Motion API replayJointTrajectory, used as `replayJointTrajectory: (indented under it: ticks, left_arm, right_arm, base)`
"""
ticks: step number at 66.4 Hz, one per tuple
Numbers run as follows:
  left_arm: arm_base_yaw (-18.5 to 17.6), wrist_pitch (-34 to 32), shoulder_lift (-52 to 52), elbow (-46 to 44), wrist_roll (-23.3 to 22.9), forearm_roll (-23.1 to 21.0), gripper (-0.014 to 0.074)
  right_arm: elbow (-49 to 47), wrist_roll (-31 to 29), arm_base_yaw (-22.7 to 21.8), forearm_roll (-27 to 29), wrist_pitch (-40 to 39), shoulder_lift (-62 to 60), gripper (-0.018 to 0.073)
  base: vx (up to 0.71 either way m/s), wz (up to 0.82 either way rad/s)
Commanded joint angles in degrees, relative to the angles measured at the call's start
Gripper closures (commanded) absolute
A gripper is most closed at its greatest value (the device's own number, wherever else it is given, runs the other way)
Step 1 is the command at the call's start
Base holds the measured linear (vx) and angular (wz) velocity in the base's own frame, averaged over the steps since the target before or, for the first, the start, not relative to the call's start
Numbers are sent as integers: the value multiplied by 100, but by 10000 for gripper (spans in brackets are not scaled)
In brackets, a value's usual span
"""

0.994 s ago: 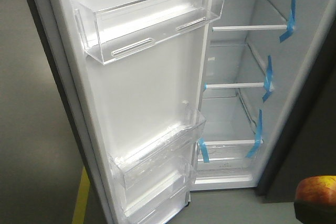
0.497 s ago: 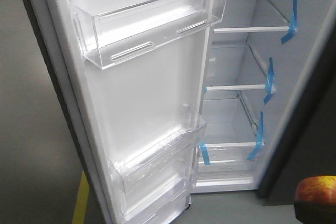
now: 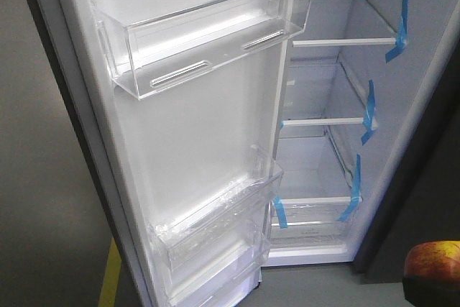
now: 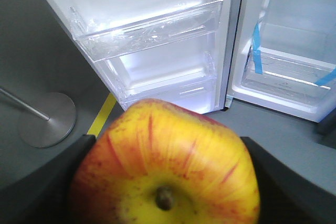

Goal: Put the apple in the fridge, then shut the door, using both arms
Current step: 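Approach the refrigerator door bins and stop in front, then raise the right gripper and lower the apple into the upper door bin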

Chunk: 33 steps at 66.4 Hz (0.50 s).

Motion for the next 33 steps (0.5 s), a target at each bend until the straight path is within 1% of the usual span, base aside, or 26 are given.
replayJointTrajectory:
  ticks: [1,33]
  left_arm:
    - [-5,-425,-85,-99,-2,-32,603]
    - [-5,-425,-85,-99,-2,-32,603]
  right_arm:
    - [-142,-53,0,163,-301,27,440]
    - [-142,-67,0,218,-320,27,440]
  base:
    - [0,0]
    - [0,0]
